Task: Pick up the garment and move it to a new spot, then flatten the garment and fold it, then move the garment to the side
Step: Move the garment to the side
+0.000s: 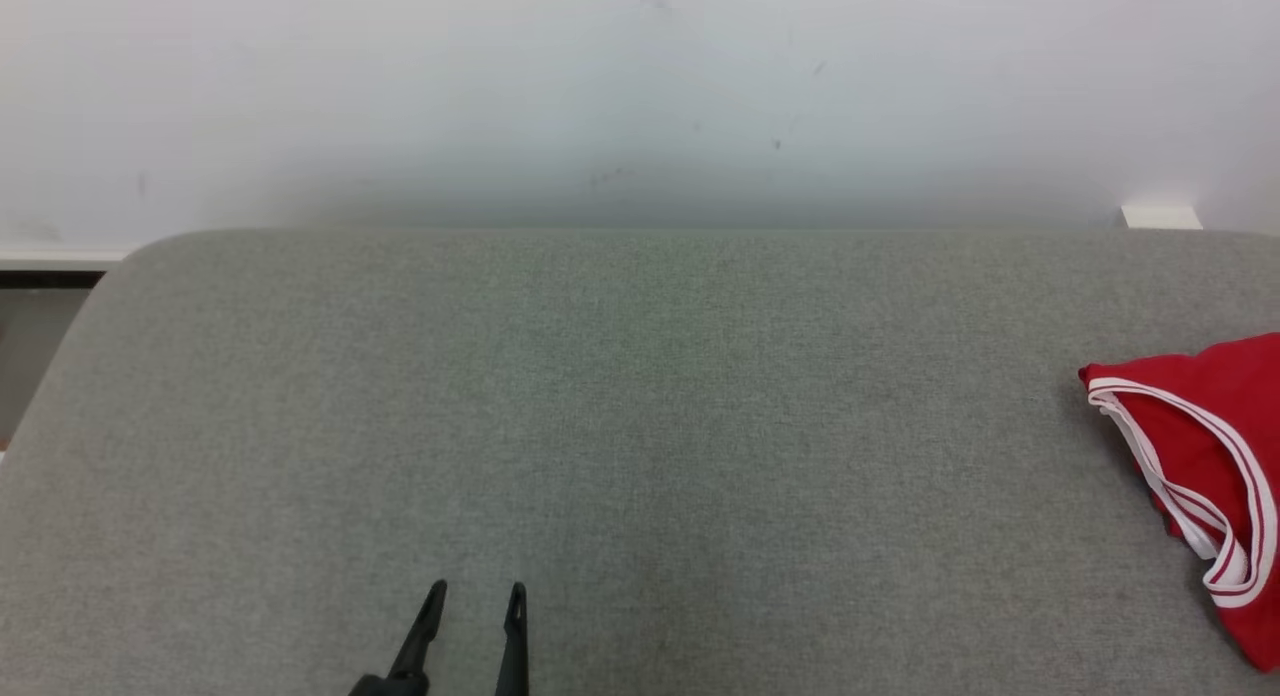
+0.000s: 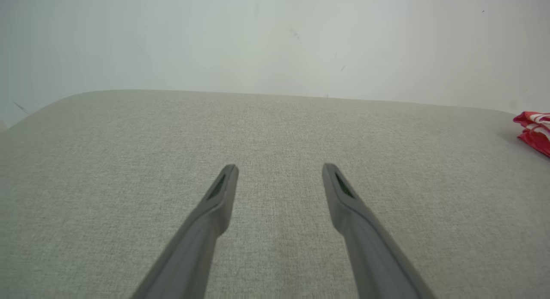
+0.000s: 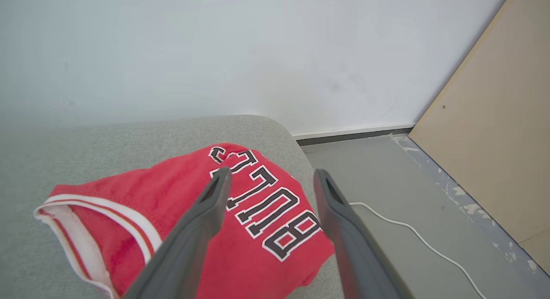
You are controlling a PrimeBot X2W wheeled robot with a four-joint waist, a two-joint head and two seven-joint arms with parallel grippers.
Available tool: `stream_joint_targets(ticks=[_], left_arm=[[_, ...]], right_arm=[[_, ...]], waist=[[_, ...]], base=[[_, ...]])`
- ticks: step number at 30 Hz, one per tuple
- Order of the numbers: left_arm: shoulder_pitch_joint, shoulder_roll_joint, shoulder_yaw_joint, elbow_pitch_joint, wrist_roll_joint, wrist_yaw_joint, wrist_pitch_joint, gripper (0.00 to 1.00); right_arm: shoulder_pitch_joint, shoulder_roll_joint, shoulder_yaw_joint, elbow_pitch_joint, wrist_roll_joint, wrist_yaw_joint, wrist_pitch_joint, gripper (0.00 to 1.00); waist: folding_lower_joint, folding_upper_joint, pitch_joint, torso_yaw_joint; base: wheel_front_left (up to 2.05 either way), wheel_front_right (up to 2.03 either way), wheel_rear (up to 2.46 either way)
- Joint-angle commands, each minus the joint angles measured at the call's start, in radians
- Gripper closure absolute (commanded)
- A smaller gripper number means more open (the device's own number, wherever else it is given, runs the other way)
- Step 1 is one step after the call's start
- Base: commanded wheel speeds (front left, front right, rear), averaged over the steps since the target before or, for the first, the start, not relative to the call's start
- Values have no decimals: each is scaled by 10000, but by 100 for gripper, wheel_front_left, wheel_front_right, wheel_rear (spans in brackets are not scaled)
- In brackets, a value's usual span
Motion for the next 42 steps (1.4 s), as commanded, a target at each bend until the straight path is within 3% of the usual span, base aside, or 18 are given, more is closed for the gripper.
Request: stream_joint_targets(ticks=[1, 7, 12, 18, 28, 42], left_arm=[[191, 45, 43, 24, 28, 36, -13, 0], [547, 45, 285, 111, 221, 174, -13, 0], [715, 45, 497, -3, 407, 26, -13, 0], [871, 43, 680, 53, 478, 28, -13, 0], [1030, 45, 629, -6, 602, -50, -13, 0], [1139, 45, 548, 242, 469, 109, -13, 0]], right_arm=[[623, 276, -70, -317, -27, -6, -400, 0], [2693, 1379, 144, -1623, -314, -6, -1971, 0], [3940, 2314, 224, -2396, -751, -6, -3630, 0], [4988, 3296, 762, -3048, -704, -6, -4312, 0], [5557, 3637, 2332, -3490, -74, -6, -4339, 0], [5292, 3939, 2449, -3408, -192, -6, -4340, 0]], waist=[[0, 0, -275, -80], [0, 0, -856, -222], [0, 0, -1124, -417], [0, 0, -1353, -545], [0, 0, -1513, -216], [0, 0, -1697, -7]], base=[[0, 0, 0], [0, 0, 0], [0, 0, 0], [0, 0, 0], [0, 0, 0], [0, 0, 0]])
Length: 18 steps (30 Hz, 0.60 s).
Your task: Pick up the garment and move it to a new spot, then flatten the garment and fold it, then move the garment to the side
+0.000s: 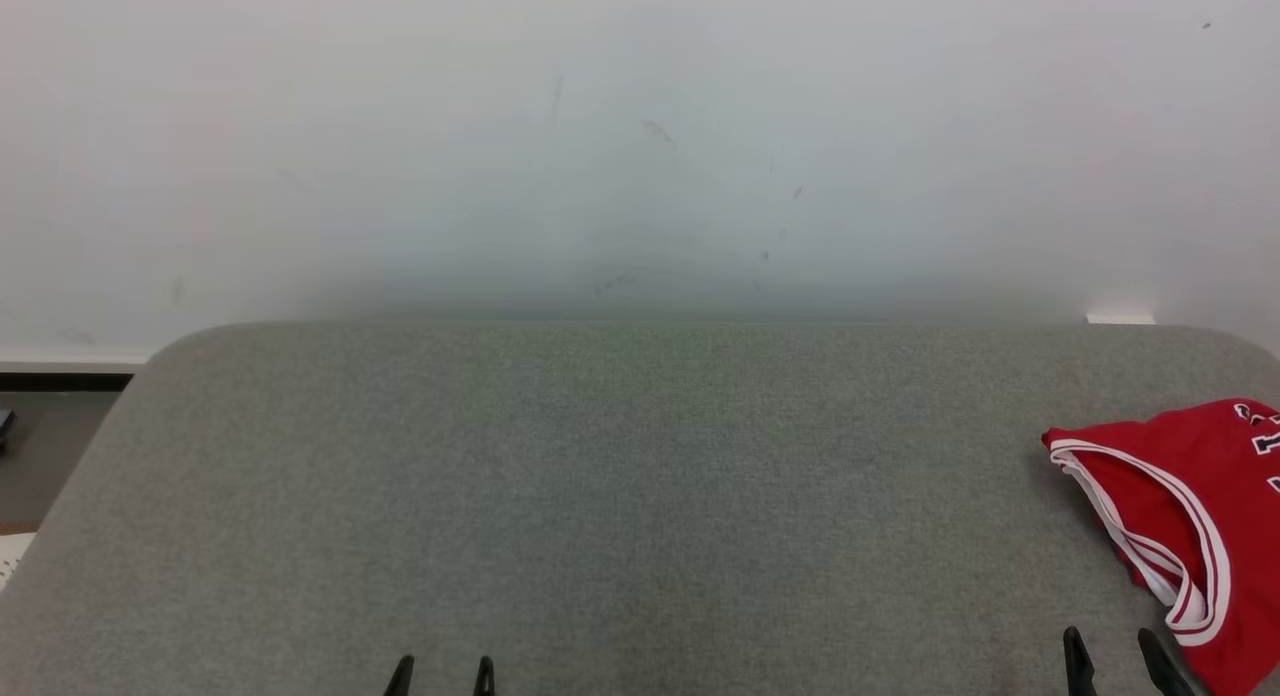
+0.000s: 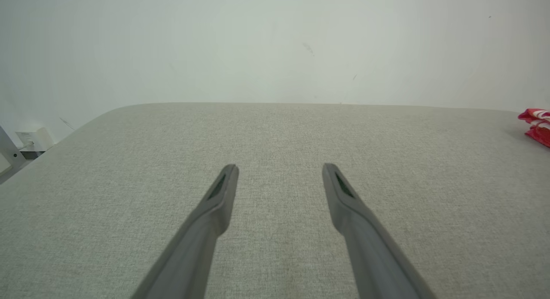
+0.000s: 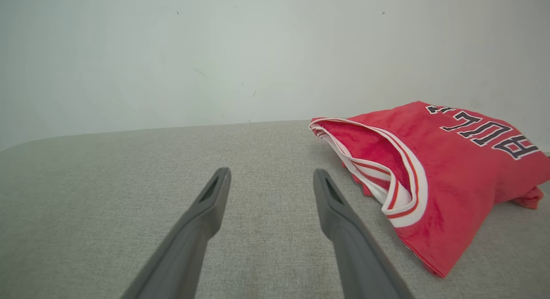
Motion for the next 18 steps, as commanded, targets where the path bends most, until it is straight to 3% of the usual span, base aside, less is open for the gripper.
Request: stream_joint_targets(ticks=[1, 3, 4, 8, 18], left_arm=[[-2, 43, 51, 42, -29, 71, -13, 0], [-2, 43, 60, 41, -13, 67, -13, 0], [-1, 0, 61, 11, -6, 39, 3, 100], [103, -5, 13, 58, -150, 29, 9, 100], [-236, 145, 347, 14, -2451, -320, 393, 100]], right_arm=[[-109, -40, -71, 29, -59, -6, -22, 0], [-113, -38, -98, 20, -58, -6, -22, 0], [-5, -1, -97, 8, 4, 0, 1, 100], [8, 50, -119, 187, 147, 0, 84, 100], [-291, 105, -276, 84, 1955, 0, 616, 100]], waist=[[1, 0, -23, 15], [1, 0, -36, 23], [1, 0, -50, 33], [1, 0, -47, 38], [1, 0, 30, 26]], base=[[0, 0, 0], [0, 0, 0], [0, 0, 0], [0, 0, 0], [0, 0, 0]])
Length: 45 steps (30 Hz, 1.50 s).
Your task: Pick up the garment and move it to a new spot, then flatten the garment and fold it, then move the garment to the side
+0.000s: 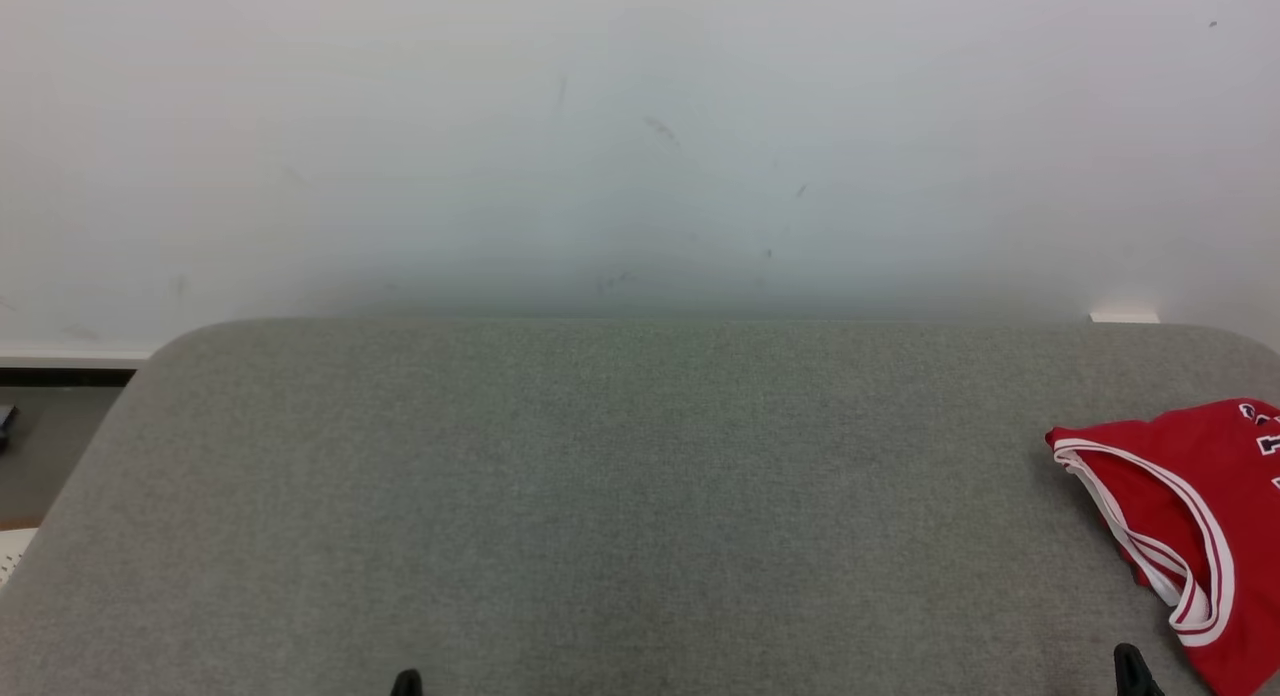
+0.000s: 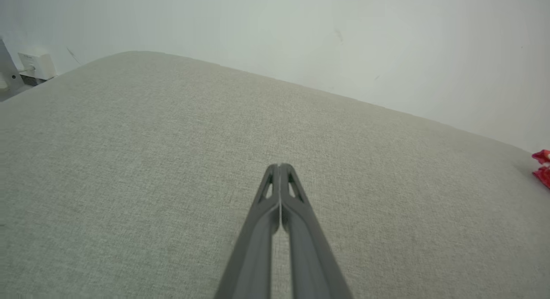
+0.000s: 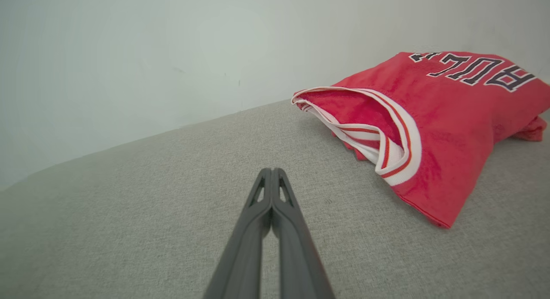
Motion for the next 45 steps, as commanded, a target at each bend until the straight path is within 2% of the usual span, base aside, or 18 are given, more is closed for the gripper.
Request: stream_joint_targets(ticks=[1, 21, 45], left_arm=[[-308, 119, 114, -138, -540, -87, 77, 100], [-986, 314, 599, 134, -4196, -859, 733, 100], [-1575, 481, 1099, 294, -7617, -1562, 1378, 100]], right_arm=[[-323, -18, -71, -192, 456, 0, 69, 100], [-789, 68, -274, -391, 3433, 0, 877, 100], [-1233, 159, -493, -542, 6234, 0, 1674, 100]], waist=[[1, 0, 11, -3], [1, 0, 158, -21], [1, 0, 337, -43]], base=[[0, 0, 0], [0, 0, 0], [0, 0, 0]])
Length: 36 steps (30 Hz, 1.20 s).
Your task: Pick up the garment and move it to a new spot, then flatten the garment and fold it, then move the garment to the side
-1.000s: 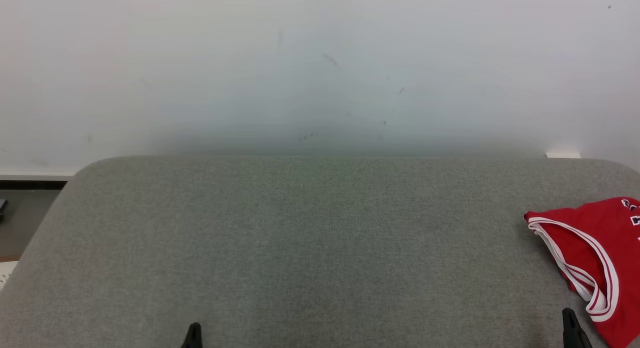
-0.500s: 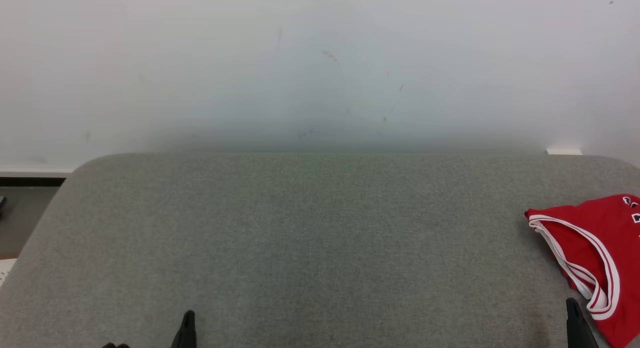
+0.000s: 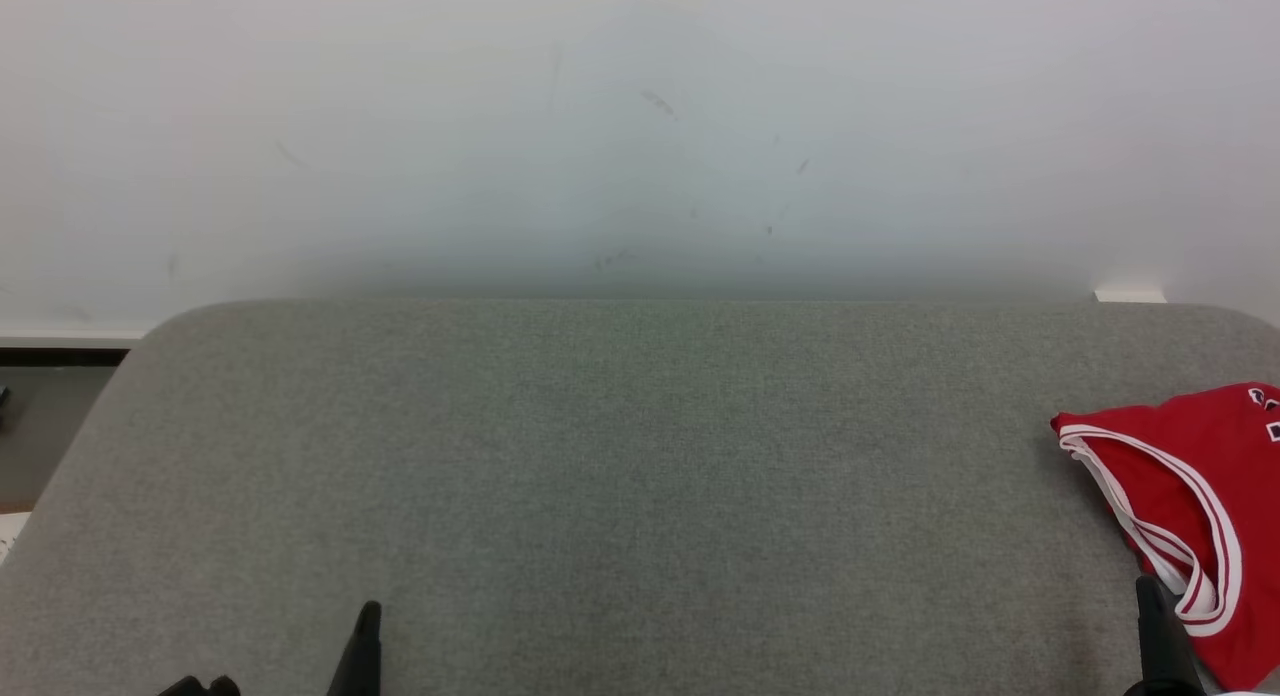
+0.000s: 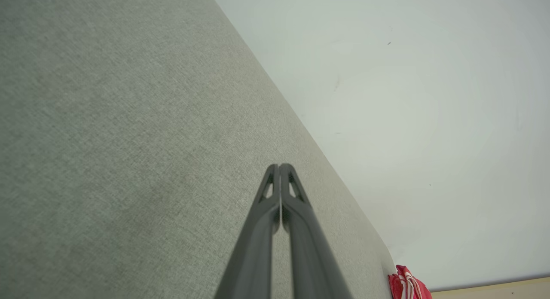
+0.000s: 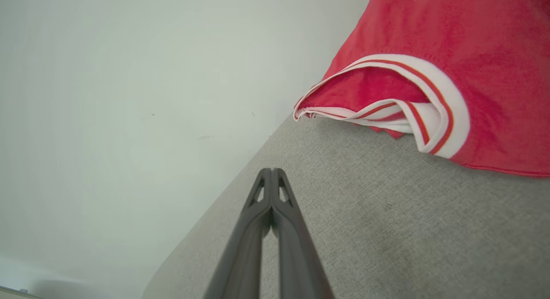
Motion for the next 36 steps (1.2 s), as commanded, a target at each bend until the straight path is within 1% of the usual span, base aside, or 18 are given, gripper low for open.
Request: stream_joint_targets(ticks=[1, 18, 36], left_arm=[[-289, 114, 98, -67, -393, -101, 68, 100], [-613, 189, 403, 25, -2367, -490, 466, 100], [-883, 252, 683, 106, -4032, -837, 802, 100]], right_arm=[[-243, -37, -58, -149, 330, 0, 81, 100], [-509, 22, -193, -234, 1942, 0, 546, 100], [-721, 71, -299, -297, 3329, 0, 934, 100]], waist=[[0, 0, 14, -2], [0, 0, 141, -18], [0, 0, 267, -34]], base=[[0, 0, 0], [0, 0, 0], [0, 0, 0]])
